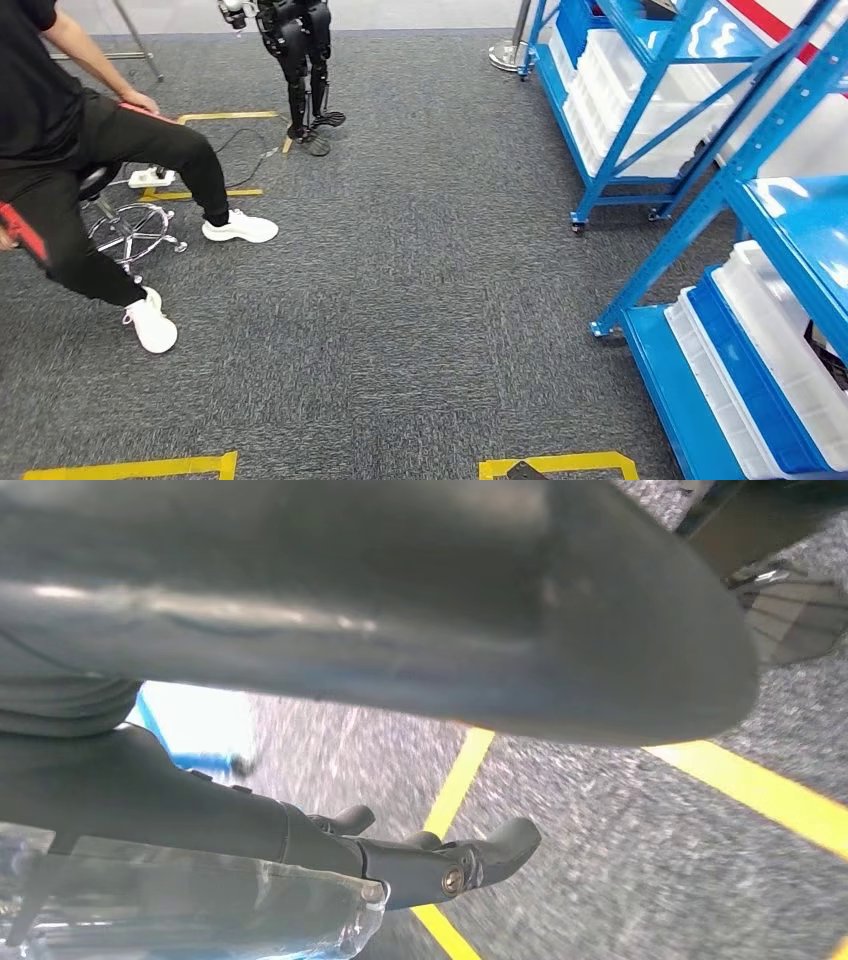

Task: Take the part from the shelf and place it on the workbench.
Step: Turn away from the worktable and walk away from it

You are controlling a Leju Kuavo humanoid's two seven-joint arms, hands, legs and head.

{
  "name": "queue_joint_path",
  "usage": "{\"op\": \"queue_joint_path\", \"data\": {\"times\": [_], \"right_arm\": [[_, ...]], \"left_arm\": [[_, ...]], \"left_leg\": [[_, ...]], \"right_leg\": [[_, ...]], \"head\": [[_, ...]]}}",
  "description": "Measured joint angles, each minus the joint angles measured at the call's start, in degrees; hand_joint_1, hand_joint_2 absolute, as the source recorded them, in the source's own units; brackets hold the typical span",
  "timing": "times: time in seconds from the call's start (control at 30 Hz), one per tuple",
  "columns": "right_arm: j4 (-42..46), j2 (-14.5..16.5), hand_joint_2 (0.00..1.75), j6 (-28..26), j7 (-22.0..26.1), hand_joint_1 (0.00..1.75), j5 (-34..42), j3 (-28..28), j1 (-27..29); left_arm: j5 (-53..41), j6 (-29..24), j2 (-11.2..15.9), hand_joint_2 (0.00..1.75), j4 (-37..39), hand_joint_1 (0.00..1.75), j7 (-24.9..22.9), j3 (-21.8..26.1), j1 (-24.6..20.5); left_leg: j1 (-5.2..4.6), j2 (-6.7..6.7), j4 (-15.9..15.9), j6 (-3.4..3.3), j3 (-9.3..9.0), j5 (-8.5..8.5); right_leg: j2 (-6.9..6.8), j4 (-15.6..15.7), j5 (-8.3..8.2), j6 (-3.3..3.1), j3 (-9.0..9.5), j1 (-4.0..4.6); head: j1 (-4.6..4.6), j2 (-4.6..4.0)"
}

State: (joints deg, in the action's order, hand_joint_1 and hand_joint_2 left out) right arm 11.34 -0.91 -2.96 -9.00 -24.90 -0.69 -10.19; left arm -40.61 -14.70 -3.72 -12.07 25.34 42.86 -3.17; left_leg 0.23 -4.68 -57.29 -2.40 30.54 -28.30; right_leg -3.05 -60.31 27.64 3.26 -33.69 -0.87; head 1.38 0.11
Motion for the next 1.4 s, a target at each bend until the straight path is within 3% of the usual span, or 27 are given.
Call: {"op": "queue_joint_path", "data": {"times": [0.07, 0.13, 0.2, 0.27, 0.33, 0.37, 0.4, 0.43, 0.5, 0.57, 0.63, 0.7, 0.77, 0.83, 0.87, 0.9, 0.97, 1.03, 1.07, 1.13, 1.2, 1.27, 1.33, 1.37, 1.4], "right_arm": [[0.0, 0.07, 0.0, -0.49, 0.37, 0.0, 0.69, 0.63, 0.53], [0.0, 0.09, 0.0, -0.76, 0.83, 0.0, 1.1, 1.23, 1.26], [0.0, 0.12, 0.0, -0.86, 1.12, 0.0, 1.06, 1.68, 1.85], [0.0, 0.16, 0.0, -0.84, 1.24, 0.0, 0.75, 1.85, 1.99], [0.0, 0.15, 0.0, -0.74, 1.25, 0.0, 0.52, 1.93, 2.09], [0.0, 0.12, 0.0, -0.68, 1.25, 0.0, 0.45, 1.96, 2.23], [0.0, 0.08, 0.0, -0.62, 1.24, 0.0, 0.4, 1.98, 2.38], [0.0, 0.06, 0.0, -0.58, 1.24, 0.0, 0.37, 2.01, 2.49], [0.0, 0.05, 0.0, -0.56, 1.27, 0.0, 0.43, 2.08, 2.55], [0.01, 0.06, 0.0, -0.58, 1.38, 0.0, 0.56, 2.15, 2.55], [0.02, -0.01, 0.0, -0.64, 1.64, 0.0, 0.66, 2.31, 2.88], [0.02, -0.02, 0.0, -0.73, 1.86, 0.0, 0.74, 2.57, 3.28], [0.02, 0.08, 0.0, -0.86, 1.96, 0.0, 0.81, 2.85, 3.31], [0.02, 0.15, 0.0, -0.98, 2.11, 0.0, 0.86, 3.04, 3.37], [0.02, 0.16, 0.0, -1.0, 2.16, 0.0, 0.87, 3.09, 3.56], [0.02, 0.16, 0.0, -1.02, 2.21, 0.0, 0.85, 3.14, 3.77], [0.03, 0.18, 0.0, -1.02, 2.28, 0.0, 0.77, 3.23, 4.01], [0.05, 0.23, 0.0, -1.02, 2.38, 0.0, 0.71, 3.33, 3.92], [0.07, 0.27, 0.0, -1.02, 2.43, 0.0, 0.71, 3.37, 3.9], [0.09, 0.21, 0.0, -1.02, 2.58, 0.0, 0.7, 3.44, 3.98], [0.1, 0.2, 0.0, -1.09, 2.8, 0.0, 0.69, 3.5, 4.08], [0.11, 0.21, 0.0, -1.19, 2.96, 0.0, 0.66, 3.51, 4.03], [0.1, 0.19, 0.0, -1.23, 3.0, 0.0, 0.64, 3.52, 4.0], [0.1, 0.19, 0.0, -1.23, 3.01, 0.0, 0.64, 3.52, 4.07], [0.09, 0.19, 0.0, -1.22, 3.01, 0.0, 0.64, 3.53, 4.15]], "left_arm": [[-0.7, 0.26, 0.37, 0.0, -0.01, 0.0, -0.69, -0.16, -0.1], [-1.21, 0.3, 0.5, 0.0, -0.03, 0.0, -0.72, -0.39, -0.58], [-1.44, 0.28, 0.48, 0.0, -0.04, 0.0, -0.41, -0.52, -1.11], [-1.63, 0.25, 0.41, 0.0, -0.03, 0.0, -0.05, -0.57, -1.24], [-2.01, 0.27, 0.33, 0.0, -0.02, 0.0, 0.36, -0.72, -1.25], [-2.25, 0.37, 0.33, 0.0, -0.02, 0.0, 0.57, -0.85, -1.31], [-2.46, 0.48, 0.34, 0.0, -0.02, 0.0, 0.73, -1.04, -1.43], [-2.7, 0.58, 0.35, 0.0, -0.02, 0.0, 0.81, -1.26, -1.57], [-3.06, 0.66, 0.41, 0.0, -0.02, 0.0, 0.84, -1.69, -1.79], [-3.17, 0.65, 0.51, 0.0, -0.02, 0.0, 0.76, -1.95, -1.94], [-3.15, 0.65, 0.58, 0.0, -0.02, 0.0, 0.67, -2.04, -2.09], [-3.1, 0.61, 0.61, 0.0, -0.02, 0.0, 0.6, -2.06, -2.19], [-3.02, 0.45, 0.69, 0.0, -0.02, 0.0, 0.44, -2.06, -2.06], [-2.75, 0.3, 0.77, 0.0, -0.02, 0.0, 0.28, -2.05, -1.85], [-2.58, 0.25, 0.76, 0.0, -0.02, 0.0, 0.22, -2.05, -1.81], [-2.41, 0.21, 0.73, 0.0, -0.01, 0.0, 0.15, -2.05, -1.77], [-2.14, 0.13, 0.66, 0.0, 0.0, 0.0, 0.06, -2.04, -1.63], [-1.99, 0.05, 0.7, 0.0, 0.01, 0.0, 0.04, -2.03, -1.41], [-1.98, -0.03, 0.74, 0.0, 0.01, 0.0, 0.04, -2.03, -1.34], [-2.02, -0.26, 0.68, 0.0, 0.02, 0.0, 0.04, -2.03, -1.32], [-2.11, -0.51, 0.63, 0.0, 0.02, 0.0, 0.02, -2.03, -1.35], [-2.24, -0.74, 0.56, 0.0, 0.06, 0.0, -0.04, -2.04, -1.15], [-2.32, -0.86, 0.52, 0.0, 0.1, 0.0, -0.15, -2.04, -0.82], [-2.3, -0.87, 0.53, 0.0, 0.13, 0.0, -0.2, -2.03, -0.71], [-2.26, -0.87, 0.55, 0.0, 0.14, 0.0, -0.21, -2.03, -0.67]], "left_leg": [[-0.19, -1.15, 0.0, 0.68, -0.36, -0.33], [0.01, -1.94, 0.08, 1.43, -0.72, -0.61], [0.38, 0.17, -1.81, 2.12, -0.21, -2.29], [0.56, 3.52, -8.18, 2.46, 2.48, -6.25], [0.58, 4.66, -15.54, 2.53, 5.98, -9.47], [0.59, 4.79, -17.07, 2.51, 6.84, -9.5], [0.61, 4.87, -16.35, 2.44, 6.65, -8.31], [0.68, 5.15, -13.49, 2.33, 5.42, -6.19], [1.03, 7.97, -5.61, 2.11, 2.02, -1.99], [1.1, 10.22, -1.43, 1.87, 0.37, -0.57], [0.79, 9.24, -0.87, 1.17, 0.26, -0.49], [0.67, 7.67, -0.07, 0.09, -0.07, 0.03], [0.53, 5.76, 0.47, -0.6, -0.28, 0.3], [0.33, 3.82, 0.49, -0.75, -0.2, 0.23], [0.29, 2.99, 0.48, -0.71, -0.17, 0.17], [0.3, 2.24, 0.47, -0.62, -0.2, 0.1], [0.26, 0.87, 0.41, -0.2, -0.48, -0.17], [-0.04, -0.33, 0.33, 0.54, -0.91, -0.64], [-0.18, -0.88, 0.3, 0.91, -1.17, -0.86], [-0.03, -1.77, 0.33, 1.55, -1.64, -1.21], [0.4, -0.07, -1.16, 2.16, -1.35, -2.61], [0.65, 3.21, -7.22, 2.46, 1.31, -6.3], [0.69, 4.6, -14.96, 2.47, 5.24, -9.61], [0.7, 4.75, -16.92, 2.44, 6.45, -9.8], [0.73, 4.83, -16.72, 2.37, 6.65, -8.81]], "right_leg": [[-1.18, 2.98, -0.92, -0.78, 1.39, 0.39], [0.12, 3.14, -1.16, -1.68, 1.24, 0.35], [1.45, 3.42, -1.47, -2.61, 1.45, -0.11], [2.83, 3.51, -1.69, -3.35, 1.57, -0.28], [4.37, 3.49, -1.71, -3.62, 1.54, -0.07], [5.19, 3.46, -1.71, -3.62, 1.6, 0.02], [5.99, 3.44, -1.71, -3.6, 1.7, 0.05], [6.78, 3.41, -1.71, -3.57, 1.83, 0.06], [8.3, 3.11, -1.67, -3.43, 1.77, 0.19], [9.7, 2.79, -1.76, -2.86, 1.08, 0.34], [10.89, 2.82, -2.08, -1.96, 0.32, 0.25], [8.87, 1.45, -1.51, -1.58, -0.79, 0.25], [5.19, -4.46, 1.16, -1.86, -3.97, 0.24], [3.89, -11.88, 3.87, -1.81, -7.76, 0.02], [3.73, -13.31, 4.11, -1.45, -8.39, -0.14], [3.49, -12.29, 3.47, -0.91, -7.7, -0.28], [1.47, -4.34, 0.82, 0.07, -3.19, -0.6], [-1.03, 1.9, -0.91, -0.02, 0.48, -0.42], [-1.52, 2.78, -1.09, -0.43, 1.0, -0.23], [-0.21, 2.73, -1.2, -1.32, 0.95, -0.13], [1.09, 2.92, -1.38, -2.24, 1.08, -0.48], [2.36, 2.99, -1.54, -3.1, 1.15, -0.58], [3.82, 2.96, -1.6, -3.49, 1.06, -0.28], [4.58, 2.94, -1.63, -3.53, 1.06, -0.17], [5.31, 2.9, -1.66, -3.56, 1.08, -0.1]], "head": [[-0.06, 0.0], [-0.08, 0.0], [-0.14, 0.0], [-0.22, 0.0], [-0.22, 0.0], [-0.23, 0.0], [-0.22, 0.0], [-0.22, 0.0], [-0.2, 0.0], [-0.15, 0.0], [-0.14, 0.0], [-0.07, 0.0], [0.11, 0.0], [0.2, 0.0], [0.21, 0.0], [0.23, 0.0], [0.25, 0.0], [0.18, 0.0], [0.11, 0.0], [-0.05, 0.0], [-0.13, 0.0], [-0.21, 0.0], [-0.22, 0.0], [-0.22, 0.0], [-0.22, 0.0]]}}
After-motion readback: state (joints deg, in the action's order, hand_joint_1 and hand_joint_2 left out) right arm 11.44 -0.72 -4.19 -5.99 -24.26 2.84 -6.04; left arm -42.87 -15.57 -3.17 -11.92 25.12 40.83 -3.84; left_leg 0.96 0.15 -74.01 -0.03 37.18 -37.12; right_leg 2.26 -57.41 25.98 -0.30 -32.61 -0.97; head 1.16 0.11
